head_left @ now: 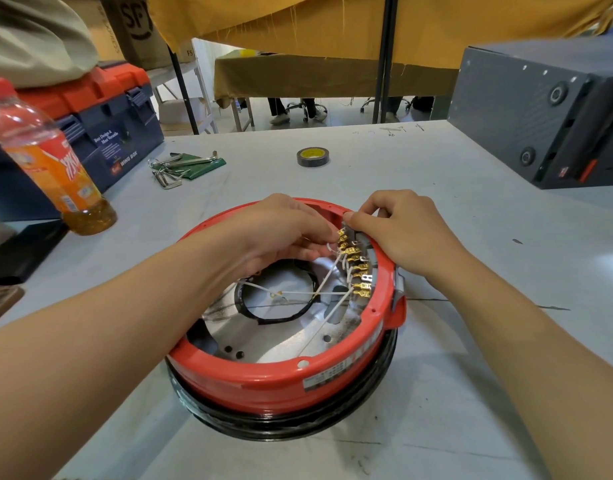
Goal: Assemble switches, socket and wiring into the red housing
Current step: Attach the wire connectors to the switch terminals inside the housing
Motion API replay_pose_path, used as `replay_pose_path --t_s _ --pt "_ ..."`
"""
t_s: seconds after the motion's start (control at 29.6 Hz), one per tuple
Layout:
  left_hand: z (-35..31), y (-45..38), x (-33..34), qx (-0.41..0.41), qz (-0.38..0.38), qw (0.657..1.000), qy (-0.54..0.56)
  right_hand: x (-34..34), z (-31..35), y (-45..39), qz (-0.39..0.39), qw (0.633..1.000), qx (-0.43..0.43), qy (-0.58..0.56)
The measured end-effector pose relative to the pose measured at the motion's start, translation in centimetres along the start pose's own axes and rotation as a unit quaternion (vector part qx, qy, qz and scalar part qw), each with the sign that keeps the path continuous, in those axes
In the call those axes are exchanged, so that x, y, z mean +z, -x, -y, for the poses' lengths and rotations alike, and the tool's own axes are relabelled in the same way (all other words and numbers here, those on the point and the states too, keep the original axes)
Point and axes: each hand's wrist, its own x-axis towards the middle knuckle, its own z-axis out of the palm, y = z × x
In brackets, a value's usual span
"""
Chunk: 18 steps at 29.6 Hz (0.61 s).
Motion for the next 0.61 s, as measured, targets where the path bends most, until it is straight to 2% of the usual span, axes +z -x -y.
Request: replay_pose_path --t_s 0.61 --pt "0.26 -0.28 -0.09 0.031 -0.005 0.999 0.011 -0.09 0.03 0.10 -0.001 1.000 -0.001 0.007"
